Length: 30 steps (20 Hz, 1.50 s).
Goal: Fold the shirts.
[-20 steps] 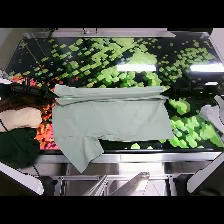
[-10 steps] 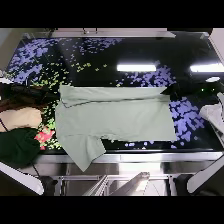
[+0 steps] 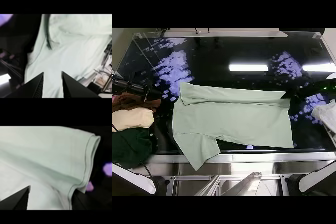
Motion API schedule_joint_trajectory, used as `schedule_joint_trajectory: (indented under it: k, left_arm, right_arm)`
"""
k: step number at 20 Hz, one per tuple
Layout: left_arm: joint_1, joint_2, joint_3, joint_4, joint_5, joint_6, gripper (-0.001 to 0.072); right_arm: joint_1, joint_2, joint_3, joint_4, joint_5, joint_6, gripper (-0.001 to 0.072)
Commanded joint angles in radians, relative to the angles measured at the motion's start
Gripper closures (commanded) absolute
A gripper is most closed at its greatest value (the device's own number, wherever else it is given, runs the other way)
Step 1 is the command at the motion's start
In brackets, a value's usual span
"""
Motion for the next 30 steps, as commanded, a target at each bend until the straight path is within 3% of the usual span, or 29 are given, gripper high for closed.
schedule_joint_trajectory:
  k: [1, 3, 7, 10, 12, 13, 15, 18, 20, 26, 27, 28, 30]
  left_arm:
    - [-0.013, 0.015, 0.010, 0.002, -0.024, -0.022, 0.0460]
    - [-0.019, 0.017, 0.010, -0.002, 0.000, -0.022, 0.0460]
    - [-0.042, 0.050, -0.046, 0.002, -0.101, -0.013, 0.0461]
    - [-0.039, 0.195, -0.308, 0.029, -0.049, 0.089, 0.0461]
    - [-0.004, 0.322, -0.528, 0.080, 0.014, 0.095, 0.0461]
    - [0.016, 0.399, -0.654, 0.088, 0.041, 0.101, 0.0460]
    - [0.045, 0.561, -0.888, 0.087, 0.099, 0.121, 0.0461]
    - [0.046, 0.759, -1.141, 0.084, 0.233, 0.121, 0.0460]
    - [0.045, 0.822, -1.233, 0.075, 0.265, 0.120, 0.0418]
    - [0.045, 0.824, -1.336, 0.089, 0.332, 0.119, 0.0417]
    - [0.045, 0.797, -1.335, 0.089, 0.338, 0.120, 0.0418]
    - [0.045, 0.767, -1.335, 0.093, 0.346, 0.121, 0.0418]
    - [0.045, 0.696, -1.335, 0.074, 0.367, 0.121, 0.0417]
  right_arm:
    - [-0.017, 0.065, 0.001, -0.019, -0.014, 0.007, 0.0135]
    - [-0.016, 0.069, 0.001, -0.018, -0.021, 0.026, 0.0135]
    - [-0.036, 0.089, 0.000, -0.019, 0.095, 0.081, 0.0144]
    - [-0.090, 0.129, -0.071, -0.022, 0.191, 0.172, 0.0145]
    - [-0.130, 0.216, -0.232, -0.022, 0.211, 0.199, 0.0156]
    - [-0.151, 0.295, -0.364, -0.023, 0.193, 0.202, 0.0231]
    - [-0.173, 0.486, -0.645, -0.028, 0.093, 0.198, 0.0233]
    - [-0.170, 0.724, -0.943, -0.047, -0.211, 0.130, 0.0233]
    - [-0.174, 0.786, -1.008, -0.048, -0.351, 0.105, 0.0233]
    - [-0.175, 0.781, -1.007, -0.037, -0.372, 0.134, 0.0231]
    - [-0.175, 0.781, -1.007, -0.037, -0.373, 0.134, 0.0214]
    - [-0.175, 0.781, -1.007, -0.037, -0.374, 0.134, 0.0086]
    - [-0.175, 0.780, -1.007, -0.037, -0.377, 0.135, 0.0049]
